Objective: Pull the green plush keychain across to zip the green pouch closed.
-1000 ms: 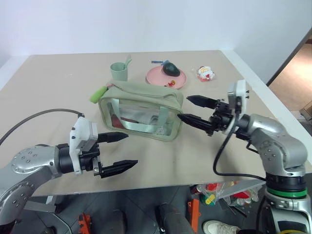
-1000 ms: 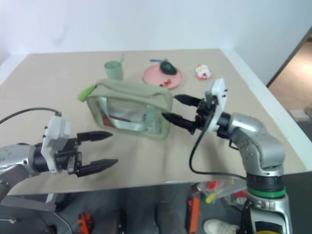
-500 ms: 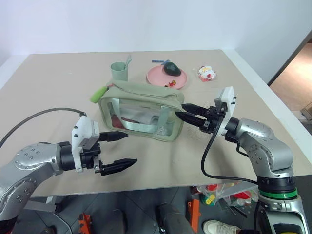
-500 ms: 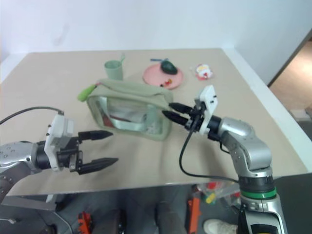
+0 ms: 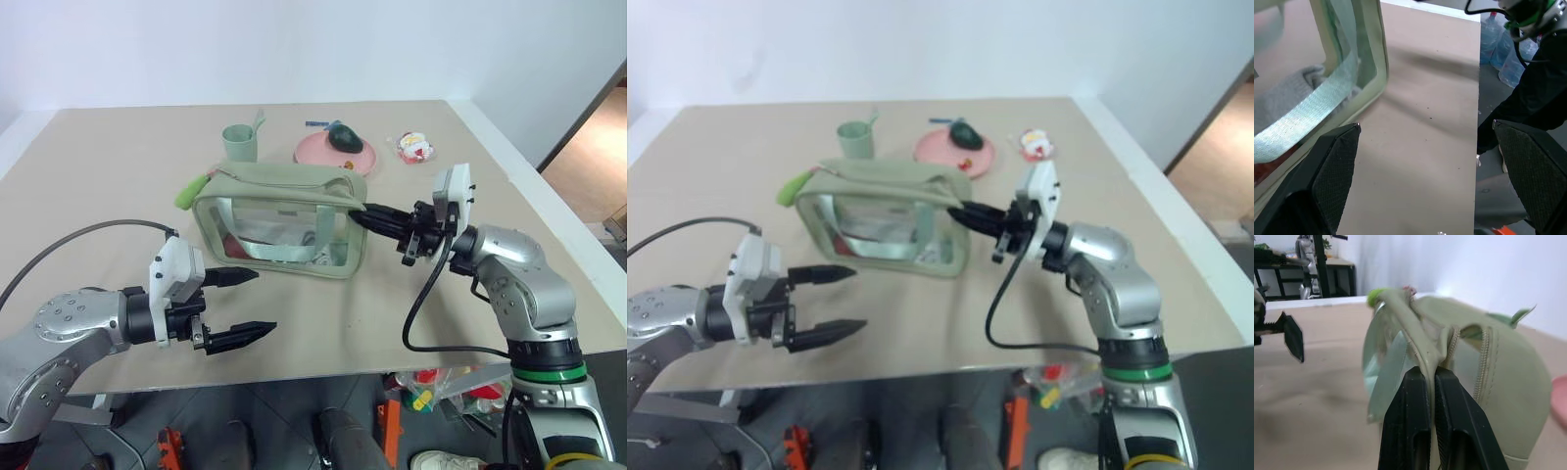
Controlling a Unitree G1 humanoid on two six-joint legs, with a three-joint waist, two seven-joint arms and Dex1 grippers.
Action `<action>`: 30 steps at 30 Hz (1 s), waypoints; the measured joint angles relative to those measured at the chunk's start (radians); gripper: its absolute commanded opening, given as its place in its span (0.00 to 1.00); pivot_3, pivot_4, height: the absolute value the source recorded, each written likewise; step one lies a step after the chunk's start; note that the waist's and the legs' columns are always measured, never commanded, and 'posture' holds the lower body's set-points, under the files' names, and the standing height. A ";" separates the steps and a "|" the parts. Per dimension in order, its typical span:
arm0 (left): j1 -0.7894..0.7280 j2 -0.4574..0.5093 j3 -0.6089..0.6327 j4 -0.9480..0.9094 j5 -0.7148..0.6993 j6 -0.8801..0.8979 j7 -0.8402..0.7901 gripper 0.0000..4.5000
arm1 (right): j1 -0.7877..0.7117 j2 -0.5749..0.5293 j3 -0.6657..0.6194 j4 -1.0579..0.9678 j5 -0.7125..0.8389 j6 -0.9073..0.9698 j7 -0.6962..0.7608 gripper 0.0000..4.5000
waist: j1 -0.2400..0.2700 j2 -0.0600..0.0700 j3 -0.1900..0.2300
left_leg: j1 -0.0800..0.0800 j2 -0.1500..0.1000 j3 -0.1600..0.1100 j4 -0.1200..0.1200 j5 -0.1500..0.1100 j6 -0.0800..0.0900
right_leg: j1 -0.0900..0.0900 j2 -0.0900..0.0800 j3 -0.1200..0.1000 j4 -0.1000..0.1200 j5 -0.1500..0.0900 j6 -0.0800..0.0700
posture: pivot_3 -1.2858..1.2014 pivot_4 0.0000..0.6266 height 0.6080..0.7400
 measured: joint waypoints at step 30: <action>-0.021 -0.078 0.134 0.048 -0.084 0.080 0.184 1.00 | -0.098 -0.062 0.016 0.349 -0.138 -0.317 0.226 0.01 | 0.000 0.000 0.000 | 0.001 0.001 0.000 0.001 0.000 0.000 | 0.001 0.001 0.000 0.000 0.004 0.005 | 0.52 0.24 1.00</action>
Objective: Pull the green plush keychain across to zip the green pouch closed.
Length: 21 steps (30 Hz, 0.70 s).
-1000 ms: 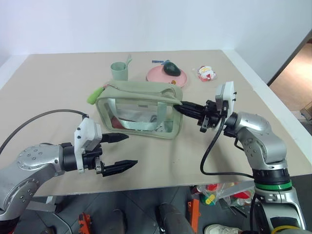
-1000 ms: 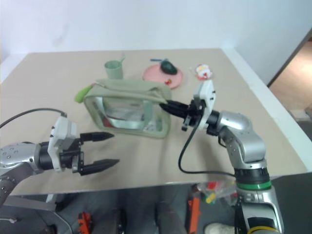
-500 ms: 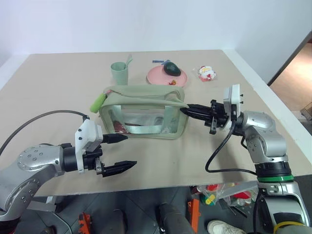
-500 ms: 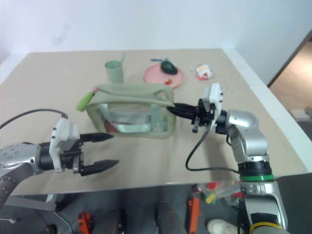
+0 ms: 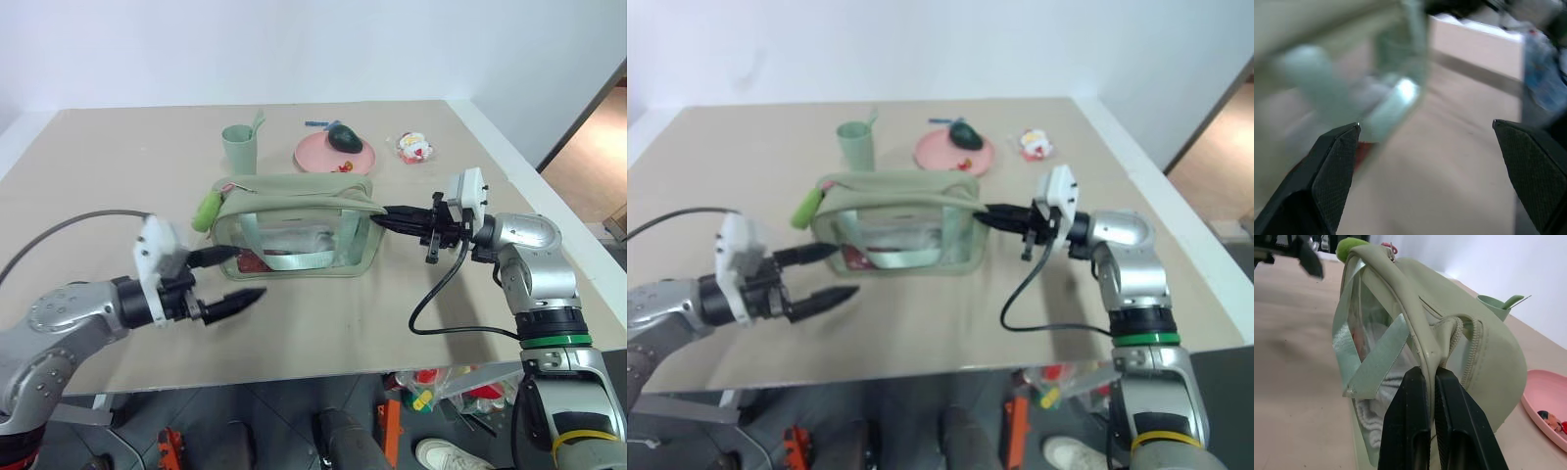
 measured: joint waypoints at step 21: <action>-0.032 -0.039 0.084 0.173 0.097 -0.139 0.102 0.54 | -0.004 0.005 0.006 -0.012 -0.029 -0.008 -0.038 0.00 | 0.001 0.000 0.000 | 0.000 -0.001 0.001 0.001 0.002 -0.002 | 0.000 0.000 0.001 0.000 0.002 -0.001 | 0.52 0.24 1.00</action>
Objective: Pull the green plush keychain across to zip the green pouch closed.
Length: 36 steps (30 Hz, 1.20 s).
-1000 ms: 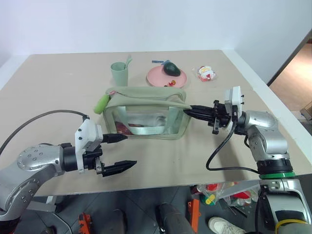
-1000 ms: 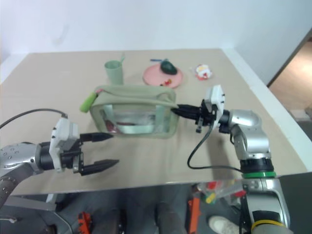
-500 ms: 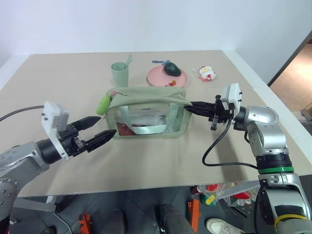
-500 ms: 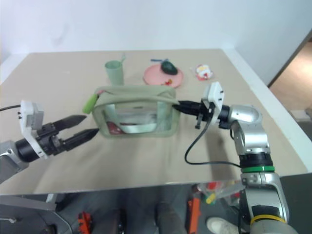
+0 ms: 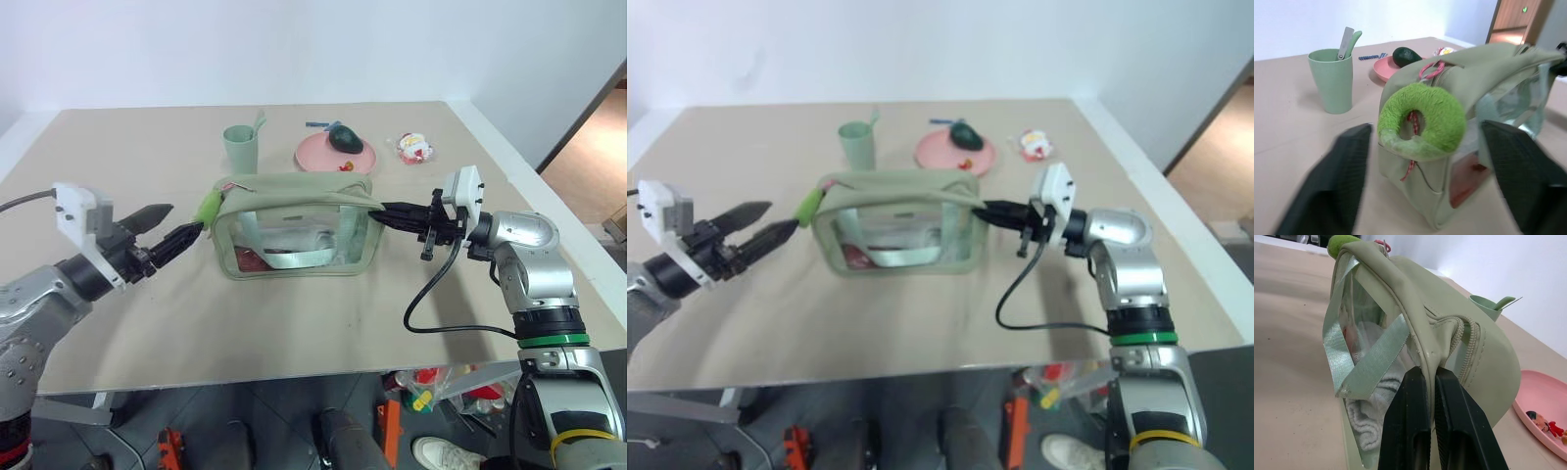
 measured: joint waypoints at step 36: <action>-0.523 -0.071 -0.408 0.195 0.254 -0.055 -0.274 0.01 | 0.041 -0.031 0.001 -0.046 -0.016 0.001 -0.026 0.00 | 0.001 -0.001 0.000 | 0.000 -0.001 -0.002 0.000 0.001 -0.001 | 0.001 0.000 0.000 0.000 0.001 0.004 | 0.52 0.24 1.00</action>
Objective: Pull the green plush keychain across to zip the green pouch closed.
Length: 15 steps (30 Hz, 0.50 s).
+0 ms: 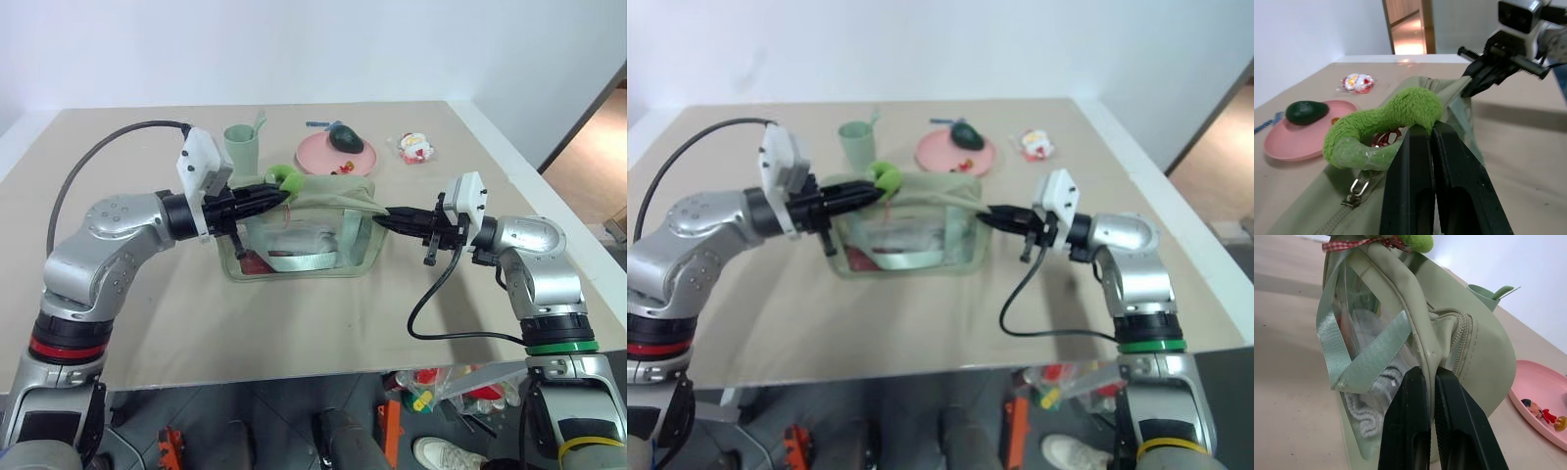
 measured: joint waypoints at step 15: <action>0.072 0.153 0.254 -0.108 -0.169 0.193 -0.009 0.99 | 0.000 -0.011 0.001 0.018 -0.013 -0.030 0.019 0.00 | 0.000 0.000 0.000 | 0.000 0.000 0.000 0.000 0.000 0.000 | 0.000 -0.001 -0.001 0.000 -0.001 0.000 | 0.52 0.24 1.00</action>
